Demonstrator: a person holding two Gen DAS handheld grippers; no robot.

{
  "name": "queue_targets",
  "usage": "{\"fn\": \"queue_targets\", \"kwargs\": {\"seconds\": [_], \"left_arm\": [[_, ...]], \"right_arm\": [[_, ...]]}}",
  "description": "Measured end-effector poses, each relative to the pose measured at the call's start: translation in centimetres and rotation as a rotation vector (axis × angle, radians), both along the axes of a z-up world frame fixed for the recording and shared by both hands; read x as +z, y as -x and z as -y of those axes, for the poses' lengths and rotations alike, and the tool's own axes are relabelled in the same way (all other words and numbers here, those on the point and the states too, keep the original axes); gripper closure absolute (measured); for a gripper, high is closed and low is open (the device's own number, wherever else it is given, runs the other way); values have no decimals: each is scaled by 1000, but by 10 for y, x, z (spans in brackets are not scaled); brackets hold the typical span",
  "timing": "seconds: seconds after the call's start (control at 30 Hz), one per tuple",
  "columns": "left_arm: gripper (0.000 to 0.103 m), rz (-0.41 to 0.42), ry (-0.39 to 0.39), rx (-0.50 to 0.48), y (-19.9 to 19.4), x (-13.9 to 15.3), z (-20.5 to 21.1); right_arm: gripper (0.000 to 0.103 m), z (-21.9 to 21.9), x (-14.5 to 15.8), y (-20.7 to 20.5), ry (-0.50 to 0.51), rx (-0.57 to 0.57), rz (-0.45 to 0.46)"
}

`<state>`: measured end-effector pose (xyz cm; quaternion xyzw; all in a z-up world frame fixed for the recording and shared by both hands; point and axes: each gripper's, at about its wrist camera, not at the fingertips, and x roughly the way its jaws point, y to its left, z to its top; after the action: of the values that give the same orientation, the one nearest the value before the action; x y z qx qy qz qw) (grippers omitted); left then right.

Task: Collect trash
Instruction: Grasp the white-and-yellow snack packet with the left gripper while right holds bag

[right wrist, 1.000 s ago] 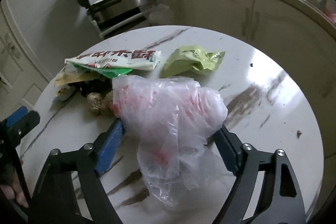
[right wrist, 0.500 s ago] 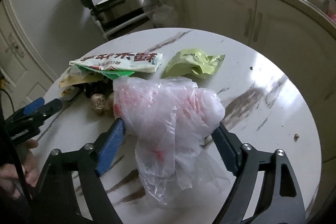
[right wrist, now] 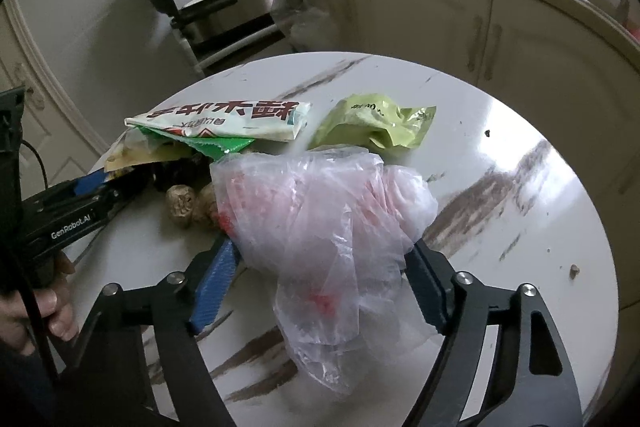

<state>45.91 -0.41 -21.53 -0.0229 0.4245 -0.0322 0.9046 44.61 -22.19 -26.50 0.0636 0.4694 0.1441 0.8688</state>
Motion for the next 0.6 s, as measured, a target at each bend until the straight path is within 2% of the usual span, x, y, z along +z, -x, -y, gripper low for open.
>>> {"fn": "queue_targets", "kwargs": {"seconds": [0.23, 0.4, 0.6], "left_arm": [[77, -6, 81, 13, 28, 5, -26], [78, -2, 83, 13, 54, 12, -28], [80, 40, 77, -27, 95, 35, -12]], "right_arm": [[31, 14, 1, 14, -36, -16, -5], [31, 32, 7, 30, -56, -40, 4], [31, 45, 20, 48, -73, -60, 30]]}}
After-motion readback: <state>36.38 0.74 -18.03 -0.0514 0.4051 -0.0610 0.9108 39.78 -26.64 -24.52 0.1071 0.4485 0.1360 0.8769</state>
